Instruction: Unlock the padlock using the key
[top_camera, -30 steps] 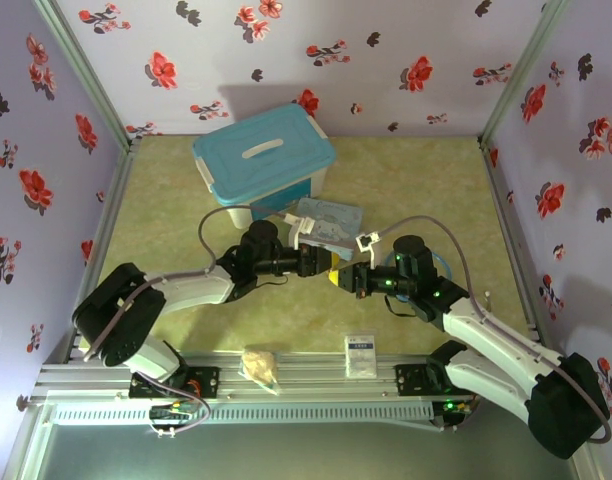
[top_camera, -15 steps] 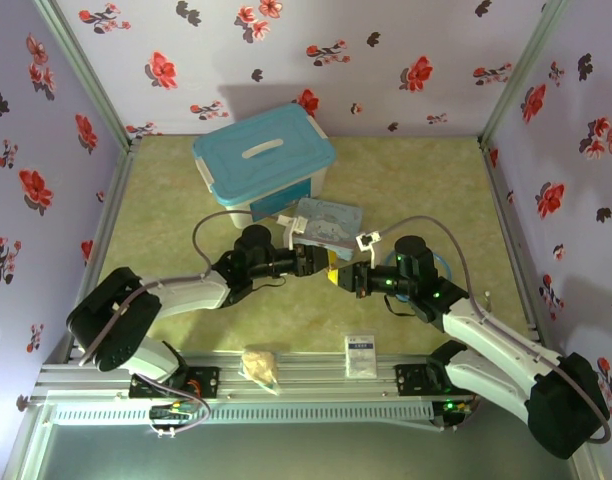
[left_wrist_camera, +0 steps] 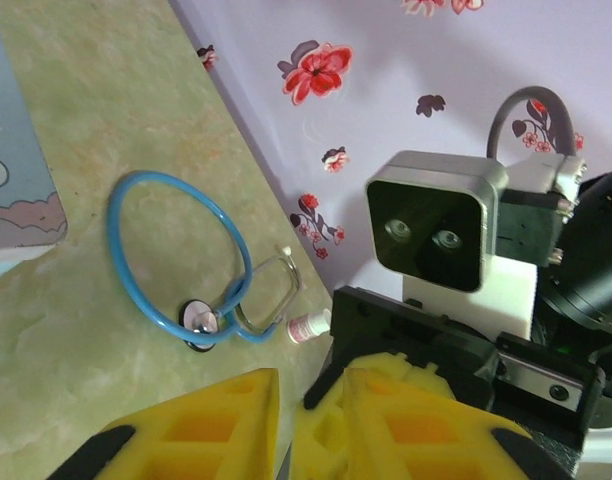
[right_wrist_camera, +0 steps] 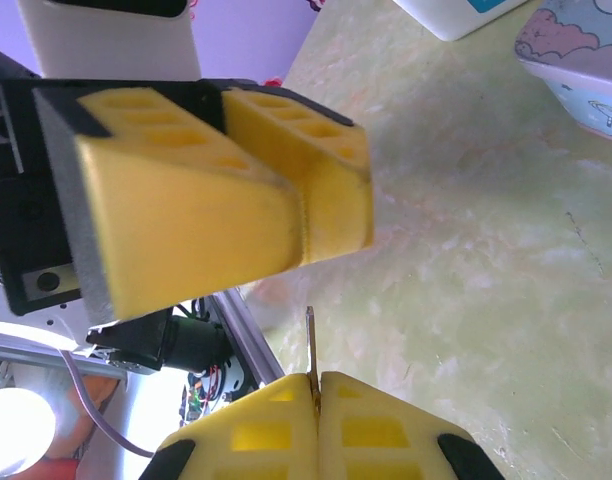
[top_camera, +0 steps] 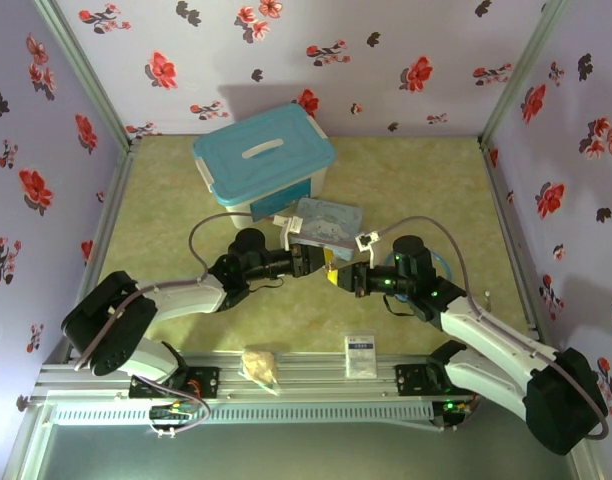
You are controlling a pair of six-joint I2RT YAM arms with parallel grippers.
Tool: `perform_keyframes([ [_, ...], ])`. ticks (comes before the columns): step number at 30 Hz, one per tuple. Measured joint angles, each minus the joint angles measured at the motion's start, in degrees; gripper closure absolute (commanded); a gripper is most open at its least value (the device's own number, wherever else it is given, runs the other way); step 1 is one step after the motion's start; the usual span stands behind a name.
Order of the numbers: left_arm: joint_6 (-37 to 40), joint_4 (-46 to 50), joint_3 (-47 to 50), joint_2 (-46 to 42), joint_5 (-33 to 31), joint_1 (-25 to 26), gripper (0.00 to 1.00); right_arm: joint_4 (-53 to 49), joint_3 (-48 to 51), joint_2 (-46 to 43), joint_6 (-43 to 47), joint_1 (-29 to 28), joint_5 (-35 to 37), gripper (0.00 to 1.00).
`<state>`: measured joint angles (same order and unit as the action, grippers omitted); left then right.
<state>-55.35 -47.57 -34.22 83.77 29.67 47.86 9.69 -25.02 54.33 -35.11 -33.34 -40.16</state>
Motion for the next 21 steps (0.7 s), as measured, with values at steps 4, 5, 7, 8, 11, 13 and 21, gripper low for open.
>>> perform_keyframes([
  [4,0.2,0.0,0.0,0.0,0.6,0.1,0.78,0.7,0.0,0.1,0.0,0.8,-0.4,1.00],
  [5,0.2,0.0,0.0,0.0,0.6,0.1,0.78,0.9,0.0,0.1,0.0,1.0,-0.5,1.00],
  [7,0.4,0.0,0.0,0.0,1.0,0.2,0.77,1.0,0.0,0.1,0.0,1.2,-0.7,1.00],
  [8,0.4,0.0,0.0,0.0,1.0,0.2,0.76,1.1,0.0,0.1,0.0,1.3,-0.8,1.00],
  [11,0.7,0.4,0.0,0.0,1.0,0.3,0.75,1.2,0.0,0.1,0.0,1.4,-1.0,1.00],
  [13,0.7,0.4,0.0,0.0,1.0,0.5,0.77,1.3,0.0,0.5,0.0,1.5,-1.2,1.00],
  [21,2.0,1.3,0.0,0.0,1.5,1.4,0.87,3.1,0.0,1.5,-0.5,2.7,-3.2,1.00],
])
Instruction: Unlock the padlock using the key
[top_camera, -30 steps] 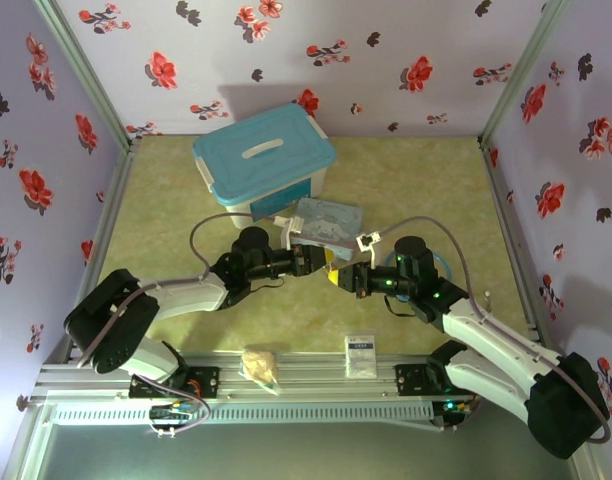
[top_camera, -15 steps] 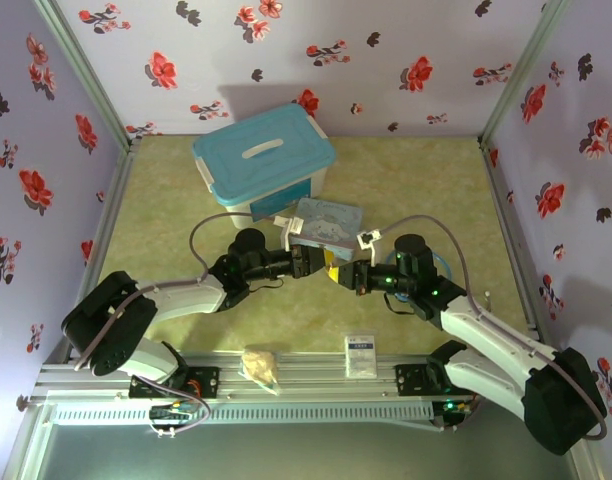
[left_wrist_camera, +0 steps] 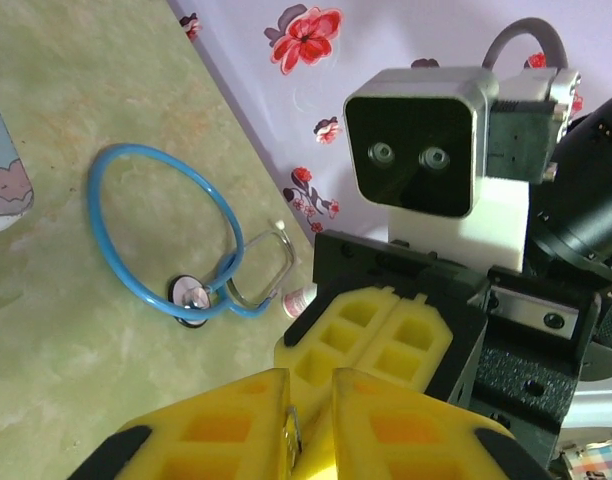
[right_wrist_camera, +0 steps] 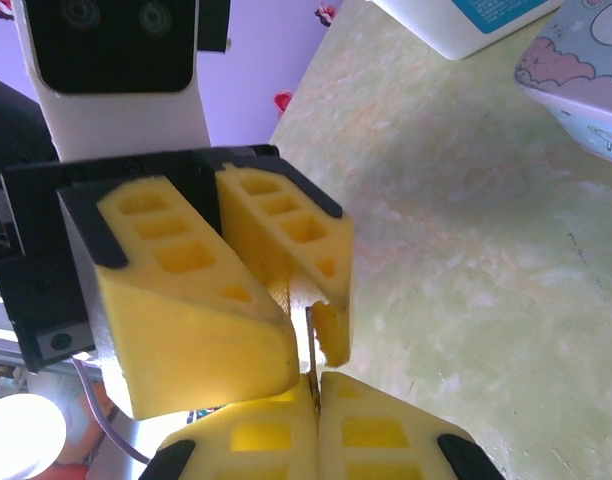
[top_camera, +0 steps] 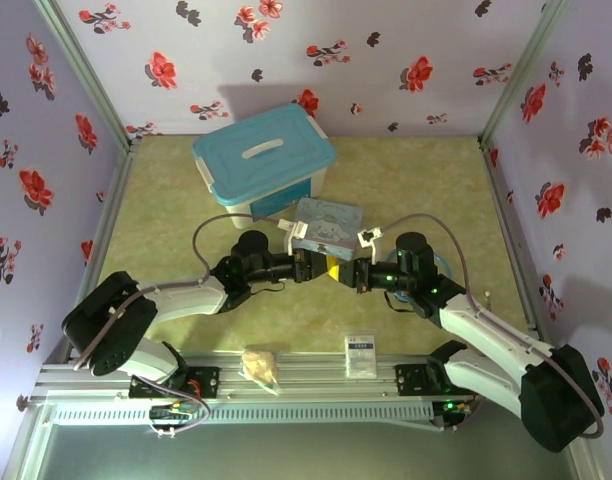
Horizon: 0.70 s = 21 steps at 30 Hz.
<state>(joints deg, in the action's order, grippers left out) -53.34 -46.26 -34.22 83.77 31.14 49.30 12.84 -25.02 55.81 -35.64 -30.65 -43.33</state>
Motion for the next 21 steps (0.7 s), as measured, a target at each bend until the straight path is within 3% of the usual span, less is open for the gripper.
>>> perform_keyframes([
  [3,0.8,0.4,0.0,0.0,-0.2,0.0,1.00,0.4,0.0,0.1,-0.6,0.4,-0.7,0.99],
  [5,1.1,0.4,0.0,0.0,-0.2,-0.1,1.00,0.4,0.0,0.2,-0.9,0.5,-0.9,0.96],
  [10,1.2,0.4,0.0,-0.2,-0.5,0.0,1.00,0.0,0.0,0.1,-1.3,0.7,-0.5,0.55],
  [11,1.2,0.5,-0.1,-0.3,-0.7,0.0,1.00,-0.2,0.0,0.1,-1.7,0.8,-0.2,0.52],
  [17,0.2,2.3,-0.2,-2.3,-4.4,0.2,1.00,2.7,2.1,-3.4,-3.5,1.0,2.5,0.40],
  [21,-3.4,2.2,-0.8,-2.9,-8.2,0.2,1.00,14.1,6.1,-3.8,-9.1,1.0,5.3,0.36],
])
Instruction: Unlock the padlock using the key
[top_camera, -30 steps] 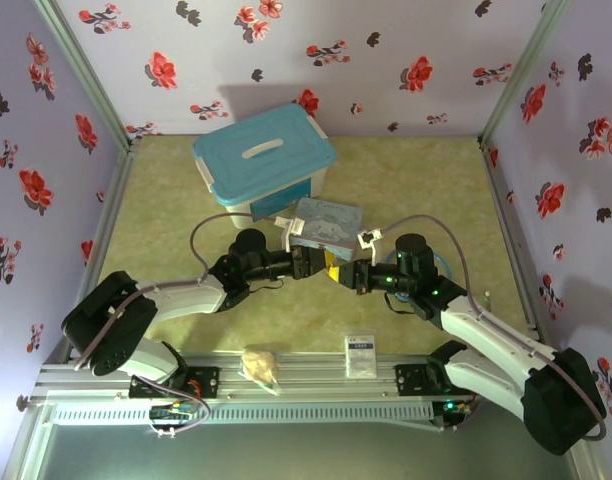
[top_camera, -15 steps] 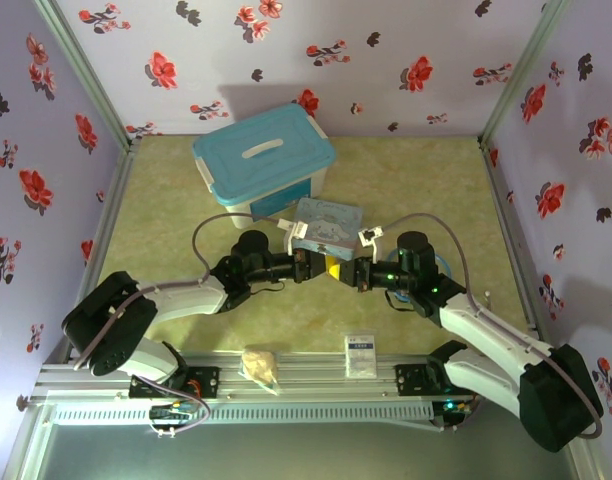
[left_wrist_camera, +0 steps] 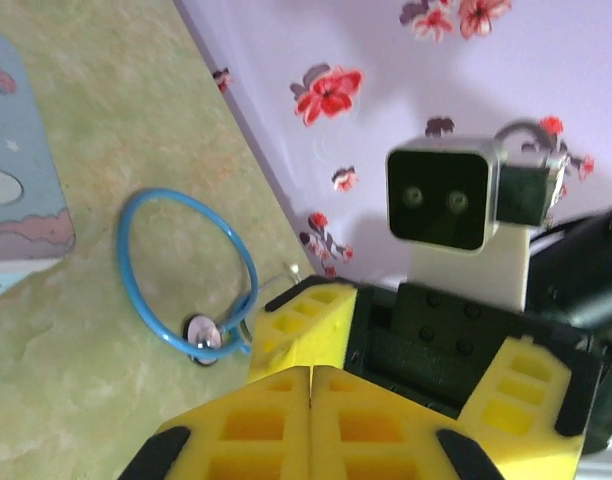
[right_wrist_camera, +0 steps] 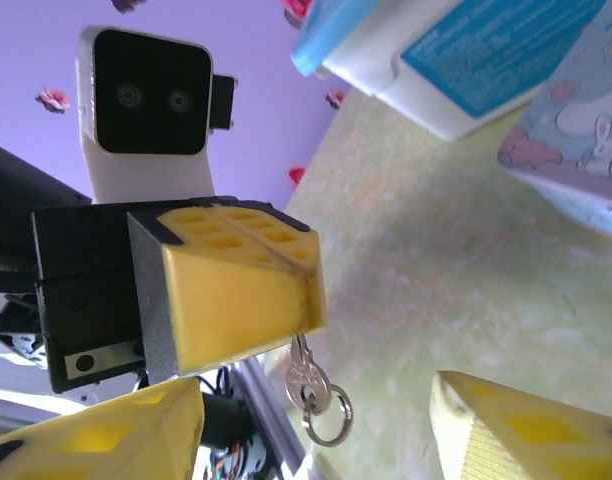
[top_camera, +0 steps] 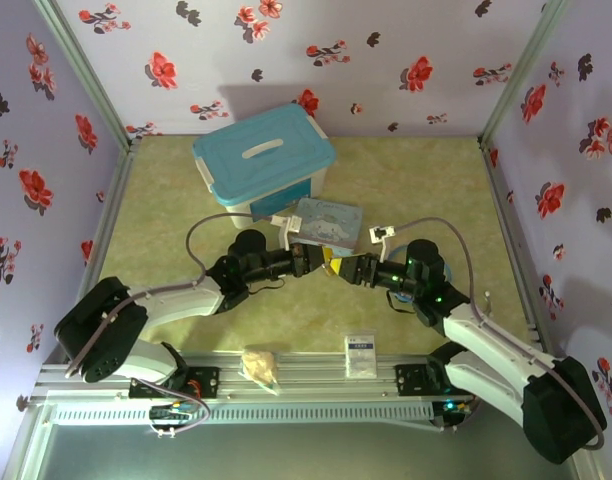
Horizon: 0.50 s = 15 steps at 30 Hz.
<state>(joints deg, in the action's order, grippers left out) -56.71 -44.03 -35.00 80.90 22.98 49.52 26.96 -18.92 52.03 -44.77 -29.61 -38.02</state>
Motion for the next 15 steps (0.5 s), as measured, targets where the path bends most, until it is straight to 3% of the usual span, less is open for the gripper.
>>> perform_keyframes([
  [8,-7.9,-6.2,0.3,-0.9,-11.0,0.0,1.00,21.4,2.6,6.1,-11.4,-0.9,5.3,0.34],
  [15,-10.6,-11.3,0.3,-1.0,-14.0,0.0,1.00,28.0,2.4,7.8,-15.2,-3.0,6.4,0.38],
])
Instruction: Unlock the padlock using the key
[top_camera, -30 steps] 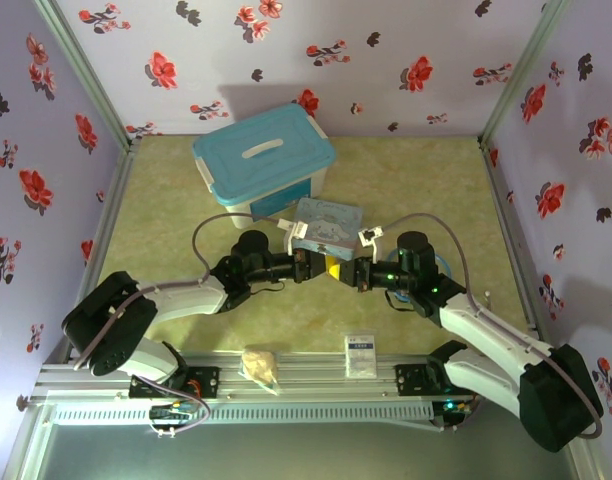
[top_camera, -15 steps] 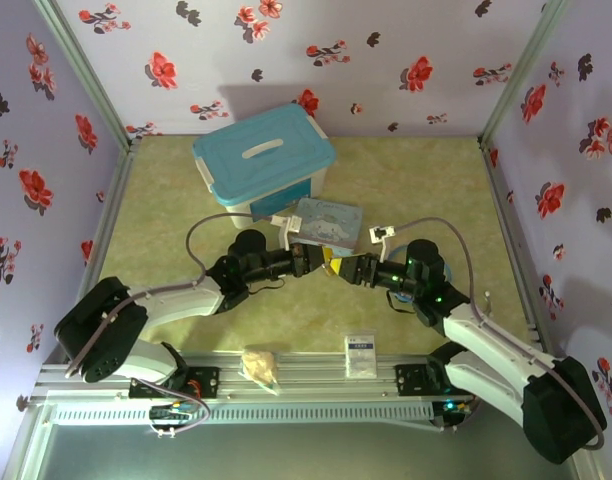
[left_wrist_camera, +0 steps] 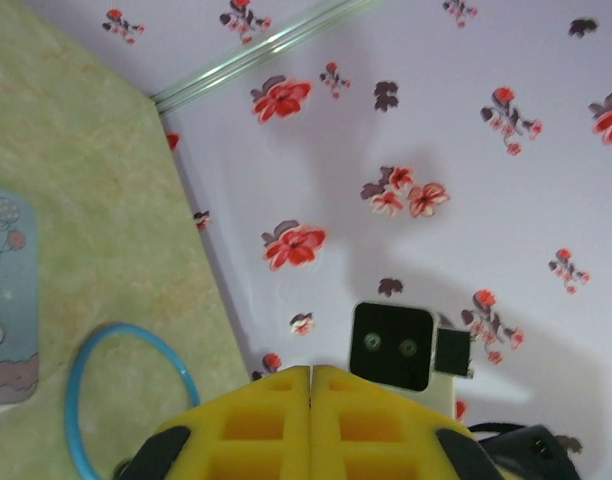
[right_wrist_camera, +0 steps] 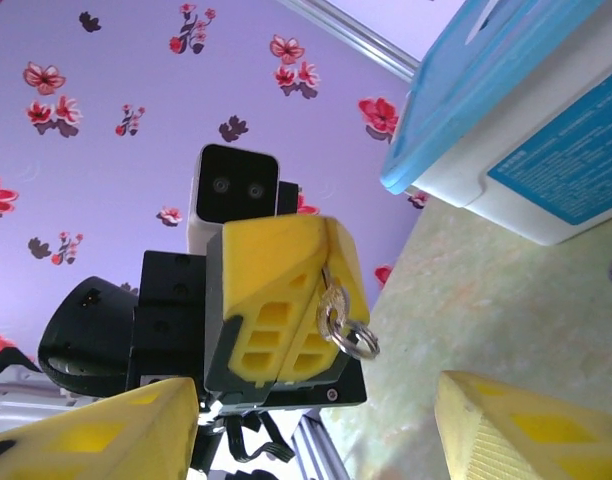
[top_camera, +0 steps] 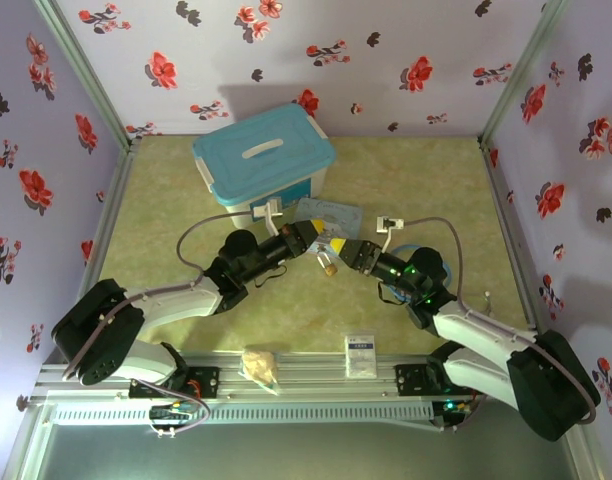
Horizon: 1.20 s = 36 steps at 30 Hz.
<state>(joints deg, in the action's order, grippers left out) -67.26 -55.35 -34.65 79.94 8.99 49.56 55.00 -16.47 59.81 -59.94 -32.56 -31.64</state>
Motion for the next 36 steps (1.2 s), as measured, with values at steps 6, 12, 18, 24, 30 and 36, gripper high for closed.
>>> perform_keyframes([
  [6,-1.5,-3.3,0.0,0.0,-0.1,0.3,1.00,4.7,-0.2,3.5,-2.1,-0.1,0.0,0.46],
  [12,-1.8,-4.0,0.0,0.0,-0.3,1.1,1.00,11.8,-2.2,9.6,-4.5,-0.3,0.1,0.51],
  [18,-1.9,-4.1,0.0,0.0,-0.5,1.1,1.00,18.8,-3.8,14.0,-7.4,-0.5,-0.1,0.68],
  [24,-1.8,-4.0,0.0,0.0,-1.6,1.2,1.00,20.6,-3.8,13.9,-7.8,-0.6,0.0,0.64],
  [30,-1.4,-4.0,0.0,-0.1,-2.2,1.2,1.00,20.7,-3.8,13.8,-7.8,-1.2,0.0,0.67],
  [36,-1.2,-3.9,0.0,-0.9,-2.2,1.0,1.00,21.4,-3.8,14.1,-7.8,-1.7,0.0,0.78],
])
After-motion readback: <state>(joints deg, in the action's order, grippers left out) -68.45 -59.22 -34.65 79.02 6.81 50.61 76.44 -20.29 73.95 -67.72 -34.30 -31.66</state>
